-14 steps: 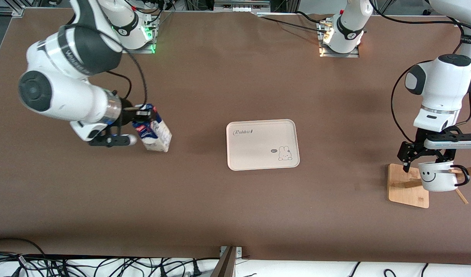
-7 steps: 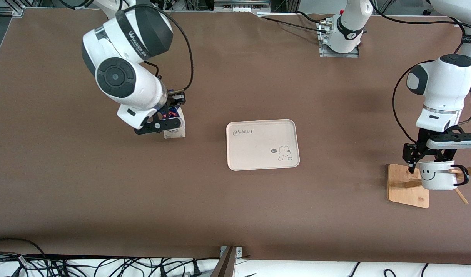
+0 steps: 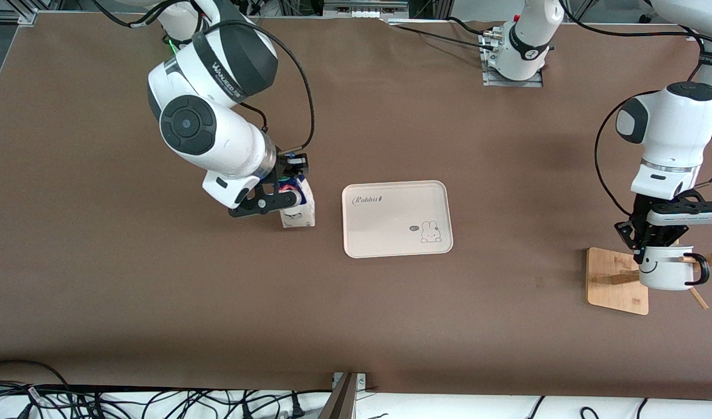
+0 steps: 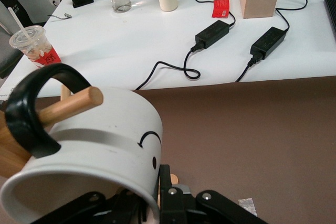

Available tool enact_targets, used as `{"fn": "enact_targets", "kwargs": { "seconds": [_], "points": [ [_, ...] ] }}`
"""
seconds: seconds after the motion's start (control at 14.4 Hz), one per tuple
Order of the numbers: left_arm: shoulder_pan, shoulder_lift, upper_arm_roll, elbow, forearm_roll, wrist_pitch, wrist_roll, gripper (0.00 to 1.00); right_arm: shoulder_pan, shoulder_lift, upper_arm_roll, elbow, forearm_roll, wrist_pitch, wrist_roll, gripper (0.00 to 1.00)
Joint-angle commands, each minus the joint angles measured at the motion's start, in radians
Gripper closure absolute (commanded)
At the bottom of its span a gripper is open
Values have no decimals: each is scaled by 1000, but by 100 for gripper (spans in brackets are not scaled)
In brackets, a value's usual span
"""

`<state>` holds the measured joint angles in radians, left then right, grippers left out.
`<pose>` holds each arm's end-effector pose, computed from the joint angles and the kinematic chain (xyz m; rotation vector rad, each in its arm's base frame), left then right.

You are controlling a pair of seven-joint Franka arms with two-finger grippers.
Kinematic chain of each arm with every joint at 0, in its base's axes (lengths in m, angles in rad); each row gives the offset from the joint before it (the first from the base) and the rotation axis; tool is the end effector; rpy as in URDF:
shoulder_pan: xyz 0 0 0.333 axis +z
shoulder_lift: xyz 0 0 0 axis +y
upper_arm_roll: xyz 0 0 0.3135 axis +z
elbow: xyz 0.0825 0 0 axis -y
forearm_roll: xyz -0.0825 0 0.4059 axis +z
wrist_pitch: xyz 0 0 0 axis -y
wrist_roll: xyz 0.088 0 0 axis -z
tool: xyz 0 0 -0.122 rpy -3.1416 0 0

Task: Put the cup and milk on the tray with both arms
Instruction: 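Carry the milk carton with the right gripper toward the white tray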

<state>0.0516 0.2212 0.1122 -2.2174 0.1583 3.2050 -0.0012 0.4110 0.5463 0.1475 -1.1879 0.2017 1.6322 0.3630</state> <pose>0.6161 0.0847 0.3373 -2.7972 0.0135 -1.1109 0.6131 0.3820 0.4503 -2.9103 -0.2270 0.3065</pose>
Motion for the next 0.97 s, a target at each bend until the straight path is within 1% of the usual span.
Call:
{"fn": "enact_targets", "kwargs": {
  "seconds": [0.0,0.14,0.28,0.42,0.55,0.69,0.83,0.9],
  "points": [
    [-6,-8,14,5,29,3,6,100,8,40,0,37,73,23,28,70],
    [-13,-11,12,8,29,0,4,100,15,67,-2,37,184,25,86,70],
    [-36,-25,12,11,29,-4,-3,100,15,90,0,37,235,11,155,70],
    [-62,-31,11,11,26,-5,-14,100,18,93,0,37,255,-15,175,70],
    [-76,-32,7,13,20,-5,-16,100,28,95,18,37,260,0,197,70],
    [-98,-46,6,13,20,-10,-29,100,57,115,23,37,292,90,205,70],
    [-131,-68,4,16,18,-62,-29,100,95,138,20,39,285,159,205,70],
    [-150,-81,3,19,18,-95,-31,100,113,150,17,40,271,172,200,70]
  ]
}}
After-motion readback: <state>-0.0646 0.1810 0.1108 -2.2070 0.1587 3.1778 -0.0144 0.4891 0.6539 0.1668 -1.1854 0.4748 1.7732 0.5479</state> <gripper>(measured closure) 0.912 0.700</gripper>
